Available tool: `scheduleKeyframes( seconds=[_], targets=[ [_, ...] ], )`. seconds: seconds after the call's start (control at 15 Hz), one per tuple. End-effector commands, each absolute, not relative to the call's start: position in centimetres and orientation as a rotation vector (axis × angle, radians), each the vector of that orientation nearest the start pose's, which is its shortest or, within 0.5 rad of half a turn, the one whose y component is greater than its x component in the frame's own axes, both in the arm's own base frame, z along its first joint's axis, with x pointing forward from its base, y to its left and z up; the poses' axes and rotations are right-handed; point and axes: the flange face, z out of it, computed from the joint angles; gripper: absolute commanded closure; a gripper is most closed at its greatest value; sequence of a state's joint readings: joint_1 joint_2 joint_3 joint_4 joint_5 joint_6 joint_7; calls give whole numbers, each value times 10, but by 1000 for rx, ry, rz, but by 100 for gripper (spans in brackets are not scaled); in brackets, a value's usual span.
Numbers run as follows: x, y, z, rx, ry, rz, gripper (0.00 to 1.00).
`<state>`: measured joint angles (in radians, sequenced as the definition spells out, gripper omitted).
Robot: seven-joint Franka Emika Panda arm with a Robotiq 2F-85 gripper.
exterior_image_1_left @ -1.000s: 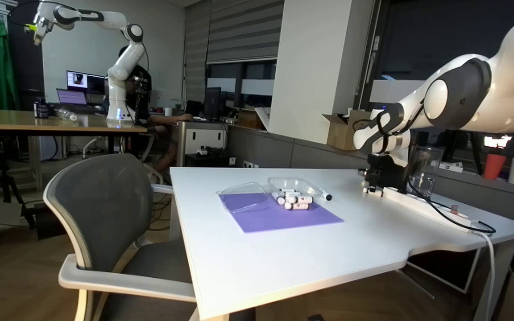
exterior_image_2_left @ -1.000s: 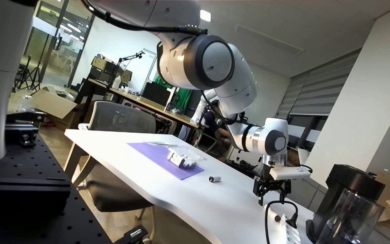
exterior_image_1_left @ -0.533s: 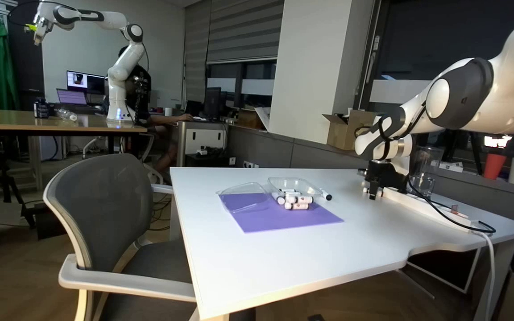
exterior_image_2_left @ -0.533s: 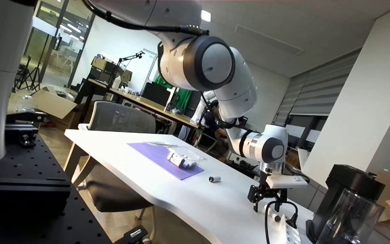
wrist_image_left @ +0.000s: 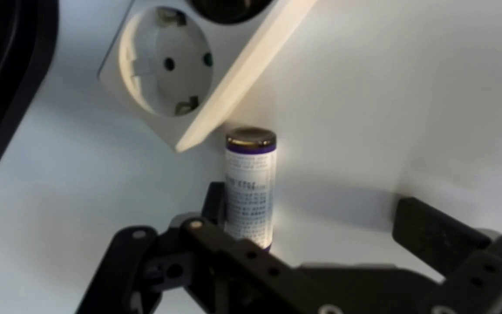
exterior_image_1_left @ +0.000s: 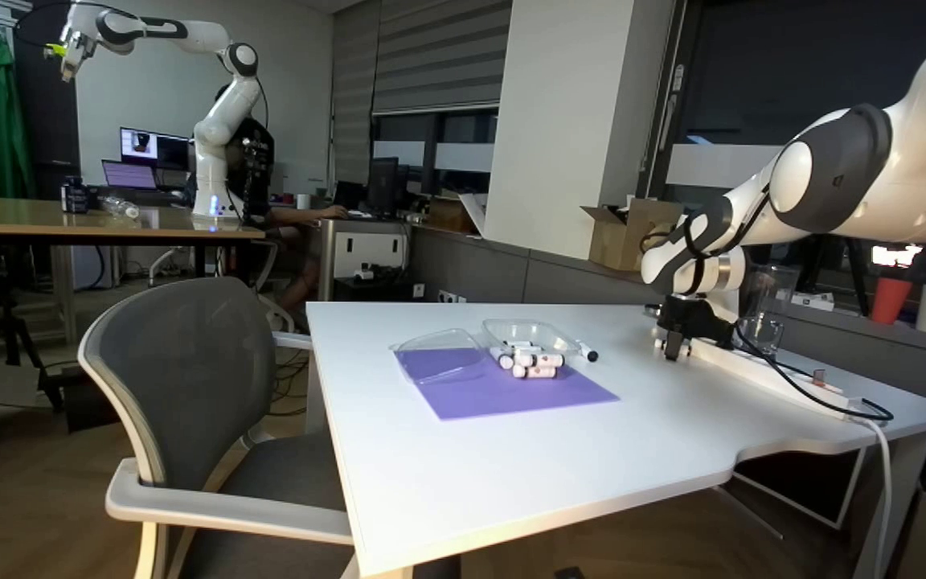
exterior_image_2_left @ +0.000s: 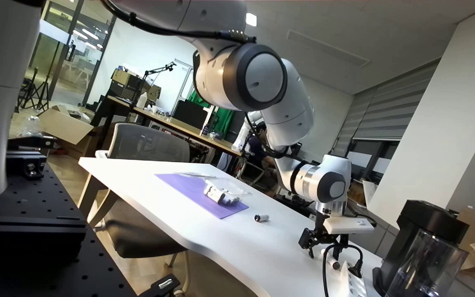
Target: Pick the object and put it in the container
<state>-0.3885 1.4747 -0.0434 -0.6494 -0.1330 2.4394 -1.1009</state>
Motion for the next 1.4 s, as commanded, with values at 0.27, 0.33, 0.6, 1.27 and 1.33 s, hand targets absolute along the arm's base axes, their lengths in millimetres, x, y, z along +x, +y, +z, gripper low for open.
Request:
scheduleKeyframes(
  seconds=[0.27, 0.33, 0.6, 1.27, 1.33],
  targets=[
    [724, -312, 80, -2887, -1203, 64, 0],
    [720, -310, 84, -2840, -1177, 95, 0],
    [719, -301, 94, -2799, -1129, 144, 25],
    [734, -289, 107, -2857, -1179, 116, 95],
    [736, -288, 111, -2871, -1190, 108, 95]
  ],
)
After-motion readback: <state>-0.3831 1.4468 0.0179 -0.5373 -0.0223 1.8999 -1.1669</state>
